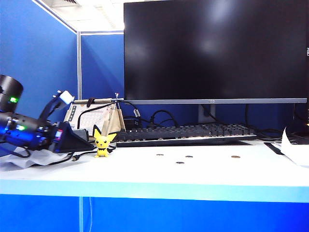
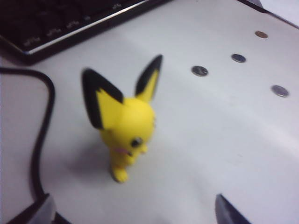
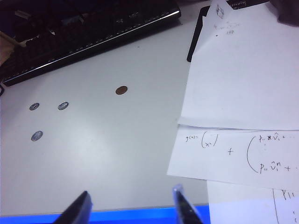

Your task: Pick up the doll and place it on the similarly colored coin.

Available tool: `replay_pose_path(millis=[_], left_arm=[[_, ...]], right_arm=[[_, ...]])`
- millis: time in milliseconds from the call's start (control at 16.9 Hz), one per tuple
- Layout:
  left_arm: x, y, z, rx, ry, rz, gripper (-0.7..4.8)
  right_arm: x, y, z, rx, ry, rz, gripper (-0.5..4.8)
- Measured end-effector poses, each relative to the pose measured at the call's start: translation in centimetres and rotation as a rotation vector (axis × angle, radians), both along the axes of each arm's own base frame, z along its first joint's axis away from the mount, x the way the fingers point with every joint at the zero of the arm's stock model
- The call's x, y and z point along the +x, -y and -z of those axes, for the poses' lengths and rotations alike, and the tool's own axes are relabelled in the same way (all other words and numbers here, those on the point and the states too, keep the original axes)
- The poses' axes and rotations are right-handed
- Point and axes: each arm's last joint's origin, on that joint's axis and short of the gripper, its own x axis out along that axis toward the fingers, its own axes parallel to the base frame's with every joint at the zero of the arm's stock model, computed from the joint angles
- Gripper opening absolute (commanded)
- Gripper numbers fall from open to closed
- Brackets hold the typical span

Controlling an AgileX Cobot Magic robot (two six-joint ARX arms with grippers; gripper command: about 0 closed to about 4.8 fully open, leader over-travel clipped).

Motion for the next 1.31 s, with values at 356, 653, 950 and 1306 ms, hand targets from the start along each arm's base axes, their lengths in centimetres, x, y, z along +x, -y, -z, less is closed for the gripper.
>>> replay_pose_path(millis=[356, 653, 950, 1306], left_arm=[[4.0, 1.0, -0.4, -0.069, -0.003, 0.027, 4.79], [3.8, 2.4, -0.5, -0.077, 0.005, 0.091, 4.79], [3.8, 2.4, 0.1, -0.074, -0.007, 0.092, 3.24], [3.7, 2.8, 0.2, -0.073, -0.009, 0.100, 2.36]], right_arm=[[0.0, 0.0, 0.0, 0.000, 0.000, 0.000, 2.32], [0.0, 0.0, 0.0, 0.000, 0.000, 0.000, 2.32], [0.0, 0.0, 0.0, 0.000, 0.000, 0.000, 2.32], [0.0, 0.0, 0.0, 0.000, 0.000, 0.000, 2.32]])
